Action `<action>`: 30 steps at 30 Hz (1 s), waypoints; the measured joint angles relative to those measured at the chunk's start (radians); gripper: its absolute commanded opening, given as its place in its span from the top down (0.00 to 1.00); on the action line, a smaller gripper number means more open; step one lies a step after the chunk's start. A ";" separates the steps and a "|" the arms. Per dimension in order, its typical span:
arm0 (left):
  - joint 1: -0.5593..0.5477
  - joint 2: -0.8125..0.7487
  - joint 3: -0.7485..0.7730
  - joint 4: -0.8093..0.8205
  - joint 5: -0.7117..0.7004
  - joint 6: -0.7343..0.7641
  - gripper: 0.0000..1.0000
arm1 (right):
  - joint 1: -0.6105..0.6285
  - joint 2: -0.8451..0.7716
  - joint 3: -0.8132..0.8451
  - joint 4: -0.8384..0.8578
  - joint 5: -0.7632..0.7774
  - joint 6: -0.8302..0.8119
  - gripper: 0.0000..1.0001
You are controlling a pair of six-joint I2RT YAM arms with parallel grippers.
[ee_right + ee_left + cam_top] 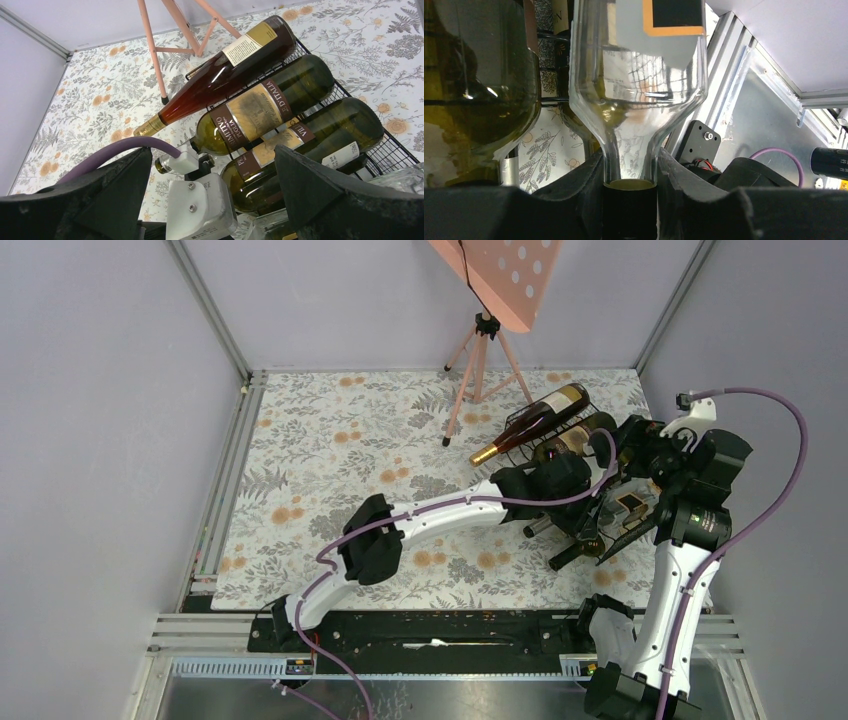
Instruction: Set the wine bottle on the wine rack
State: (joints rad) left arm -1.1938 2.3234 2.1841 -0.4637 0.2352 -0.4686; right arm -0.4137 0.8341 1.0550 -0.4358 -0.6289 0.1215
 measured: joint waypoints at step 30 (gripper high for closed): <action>-0.021 -0.014 -0.020 0.045 -0.075 0.002 0.39 | 0.000 0.001 -0.005 0.008 -0.048 0.011 0.00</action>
State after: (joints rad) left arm -1.2144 2.3096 2.1643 -0.4191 0.1600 -0.4671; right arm -0.4133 0.8352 1.0496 -0.4274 -0.6765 0.1326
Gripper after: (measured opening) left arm 0.593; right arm 0.993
